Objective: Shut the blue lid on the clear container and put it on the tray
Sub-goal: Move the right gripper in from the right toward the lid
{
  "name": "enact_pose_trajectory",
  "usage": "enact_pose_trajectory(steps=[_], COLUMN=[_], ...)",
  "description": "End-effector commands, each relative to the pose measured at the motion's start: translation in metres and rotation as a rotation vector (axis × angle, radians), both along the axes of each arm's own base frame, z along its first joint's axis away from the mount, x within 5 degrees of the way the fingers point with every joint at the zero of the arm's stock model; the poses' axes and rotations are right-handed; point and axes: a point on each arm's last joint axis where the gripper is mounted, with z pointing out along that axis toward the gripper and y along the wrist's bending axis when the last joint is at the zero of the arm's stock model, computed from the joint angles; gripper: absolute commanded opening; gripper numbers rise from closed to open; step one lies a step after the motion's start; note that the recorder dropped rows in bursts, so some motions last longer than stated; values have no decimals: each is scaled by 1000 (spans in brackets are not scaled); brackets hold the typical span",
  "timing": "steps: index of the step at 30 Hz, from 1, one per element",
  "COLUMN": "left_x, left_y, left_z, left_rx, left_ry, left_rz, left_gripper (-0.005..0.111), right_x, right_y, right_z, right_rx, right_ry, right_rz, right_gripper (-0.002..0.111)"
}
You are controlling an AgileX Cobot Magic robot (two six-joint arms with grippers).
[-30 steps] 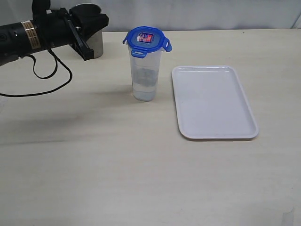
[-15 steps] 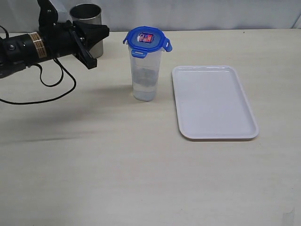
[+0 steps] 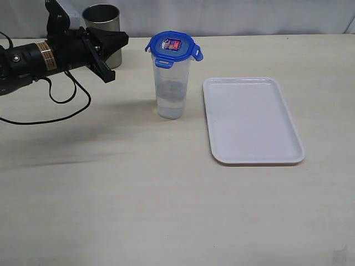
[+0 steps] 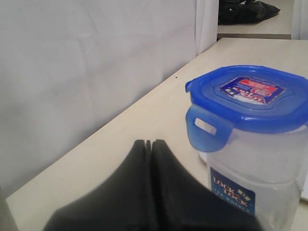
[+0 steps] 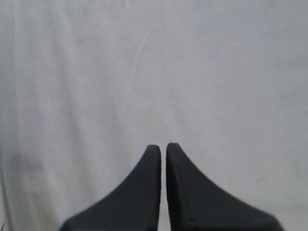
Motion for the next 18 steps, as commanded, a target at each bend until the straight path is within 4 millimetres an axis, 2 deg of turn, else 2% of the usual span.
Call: enact_pose_trajectory(steps=[1, 4, 9, 12, 18], left_x=[0, 0, 1, 1, 1], left_y=[0, 0, 0, 0, 1], left_z=[2, 2, 2, 1, -1], left_rx=[-13, -7, -1, 4, 22], left_ry=[-8, -13, -26, -23, -15], left_rz=[4, 4, 10, 13, 16], left_gripper=[0, 0, 0, 0, 0], right_x=[64, 106, 164, 193, 236], right_y=[16, 18, 20, 20, 21], right_z=[-10, -26, -68, -88, -115], right_rx=[-137, -174, -197, -167, -147], right_ry=[234, 313, 387, 413, 396], right_rz=[251, 349, 482, 547, 647], right_gripper=[4, 4, 4, 4, 4])
